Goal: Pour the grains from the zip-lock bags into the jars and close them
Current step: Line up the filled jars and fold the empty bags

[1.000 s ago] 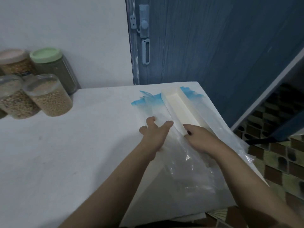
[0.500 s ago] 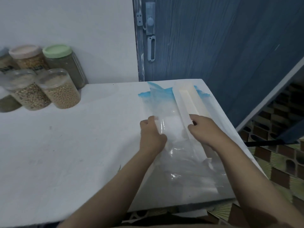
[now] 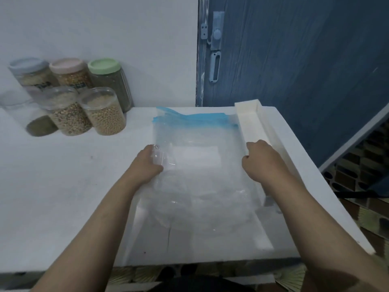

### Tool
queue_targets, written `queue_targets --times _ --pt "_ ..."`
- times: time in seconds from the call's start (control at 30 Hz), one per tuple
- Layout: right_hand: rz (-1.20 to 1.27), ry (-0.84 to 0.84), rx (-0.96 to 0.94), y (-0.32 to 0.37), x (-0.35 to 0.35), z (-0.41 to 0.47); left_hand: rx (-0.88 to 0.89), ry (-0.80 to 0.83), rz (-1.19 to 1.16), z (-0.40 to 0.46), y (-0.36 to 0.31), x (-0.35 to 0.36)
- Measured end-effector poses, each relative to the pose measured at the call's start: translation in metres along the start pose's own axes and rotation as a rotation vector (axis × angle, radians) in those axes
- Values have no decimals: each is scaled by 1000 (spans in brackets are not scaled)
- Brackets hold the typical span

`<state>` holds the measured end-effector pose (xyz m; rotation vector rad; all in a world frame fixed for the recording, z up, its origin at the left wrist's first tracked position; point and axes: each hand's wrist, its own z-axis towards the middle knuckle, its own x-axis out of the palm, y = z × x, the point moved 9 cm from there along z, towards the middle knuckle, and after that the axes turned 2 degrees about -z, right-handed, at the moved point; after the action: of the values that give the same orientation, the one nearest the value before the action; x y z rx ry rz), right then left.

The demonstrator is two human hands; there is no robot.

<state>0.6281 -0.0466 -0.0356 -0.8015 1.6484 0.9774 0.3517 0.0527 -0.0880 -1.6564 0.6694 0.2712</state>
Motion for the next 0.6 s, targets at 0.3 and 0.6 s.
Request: queue_targets --times 0.3,0.6 --pt "17 -138 -140 37 14 -32 49 -36 50 -17 1 -41" --pt "-107 326 -88 40 101 -67 -131 219 499 -58 27 -9"
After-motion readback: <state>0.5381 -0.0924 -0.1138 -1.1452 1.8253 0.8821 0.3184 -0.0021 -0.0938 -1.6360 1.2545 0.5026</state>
